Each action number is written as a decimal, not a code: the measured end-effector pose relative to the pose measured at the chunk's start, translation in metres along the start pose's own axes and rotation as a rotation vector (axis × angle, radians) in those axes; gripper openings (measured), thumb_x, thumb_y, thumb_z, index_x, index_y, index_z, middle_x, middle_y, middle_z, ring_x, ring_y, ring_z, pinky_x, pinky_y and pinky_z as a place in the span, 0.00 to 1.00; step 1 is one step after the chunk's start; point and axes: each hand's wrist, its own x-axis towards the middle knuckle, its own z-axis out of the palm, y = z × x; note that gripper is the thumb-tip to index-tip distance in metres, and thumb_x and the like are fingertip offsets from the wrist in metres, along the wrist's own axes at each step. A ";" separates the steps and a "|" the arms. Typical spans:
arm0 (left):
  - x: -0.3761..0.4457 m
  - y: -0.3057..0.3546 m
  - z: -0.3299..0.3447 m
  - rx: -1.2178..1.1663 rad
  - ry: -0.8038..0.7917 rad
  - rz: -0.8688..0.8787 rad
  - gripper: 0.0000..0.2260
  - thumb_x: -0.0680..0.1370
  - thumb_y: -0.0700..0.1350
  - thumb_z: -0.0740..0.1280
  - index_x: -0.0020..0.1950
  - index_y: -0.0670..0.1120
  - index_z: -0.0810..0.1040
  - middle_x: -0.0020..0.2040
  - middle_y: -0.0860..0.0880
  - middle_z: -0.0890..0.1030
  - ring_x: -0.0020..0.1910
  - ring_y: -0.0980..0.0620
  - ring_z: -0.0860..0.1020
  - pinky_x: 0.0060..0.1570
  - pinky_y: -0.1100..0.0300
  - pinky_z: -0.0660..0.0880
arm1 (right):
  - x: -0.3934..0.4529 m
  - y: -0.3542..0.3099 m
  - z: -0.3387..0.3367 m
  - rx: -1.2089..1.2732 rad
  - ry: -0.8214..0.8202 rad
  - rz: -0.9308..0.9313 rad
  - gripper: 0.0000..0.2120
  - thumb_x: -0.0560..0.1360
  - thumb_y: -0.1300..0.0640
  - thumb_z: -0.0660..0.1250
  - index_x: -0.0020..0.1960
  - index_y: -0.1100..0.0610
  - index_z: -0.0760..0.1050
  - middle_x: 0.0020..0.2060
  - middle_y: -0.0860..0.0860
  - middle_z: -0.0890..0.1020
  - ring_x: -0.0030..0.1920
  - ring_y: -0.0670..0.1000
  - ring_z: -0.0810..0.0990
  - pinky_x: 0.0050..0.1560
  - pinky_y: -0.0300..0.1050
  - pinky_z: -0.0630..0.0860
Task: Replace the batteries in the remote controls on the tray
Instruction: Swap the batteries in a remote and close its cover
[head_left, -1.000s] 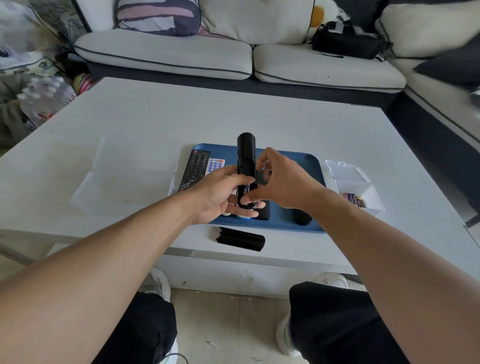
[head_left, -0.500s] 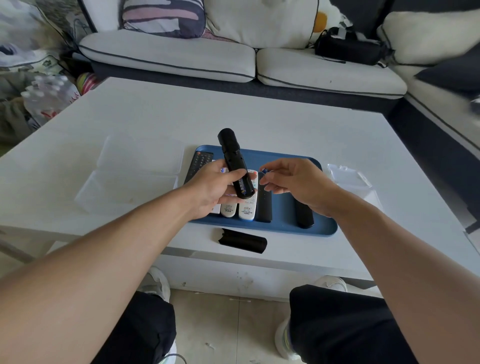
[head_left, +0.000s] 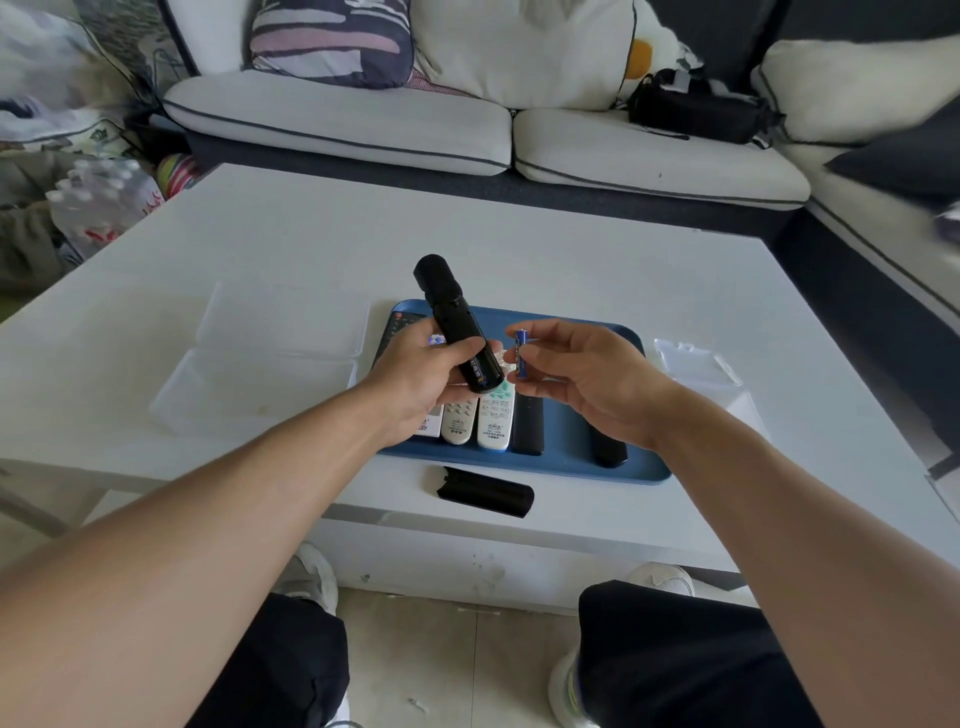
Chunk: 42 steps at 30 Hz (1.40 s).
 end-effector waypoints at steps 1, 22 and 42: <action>0.000 0.000 0.000 -0.009 0.011 0.009 0.12 0.81 0.39 0.67 0.64 0.41 0.74 0.52 0.45 0.87 0.49 0.44 0.86 0.49 0.50 0.82 | 0.000 0.000 0.001 -0.014 -0.009 -0.001 0.10 0.81 0.66 0.63 0.60 0.60 0.79 0.44 0.54 0.83 0.47 0.51 0.82 0.52 0.43 0.81; -0.005 0.008 0.002 -0.222 0.042 0.007 0.11 0.81 0.36 0.65 0.63 0.38 0.72 0.49 0.43 0.87 0.46 0.46 0.86 0.42 0.53 0.83 | 0.004 0.019 0.016 -0.861 0.318 -0.452 0.07 0.74 0.52 0.76 0.52 0.47 0.86 0.40 0.42 0.87 0.38 0.45 0.84 0.44 0.50 0.82; -0.011 0.006 -0.005 0.040 -0.127 -0.019 0.16 0.81 0.36 0.66 0.67 0.45 0.73 0.55 0.43 0.85 0.50 0.46 0.85 0.44 0.53 0.83 | 0.008 0.018 0.016 -0.341 0.222 0.071 0.18 0.64 0.61 0.83 0.41 0.58 0.74 0.44 0.61 0.86 0.41 0.55 0.85 0.46 0.46 0.82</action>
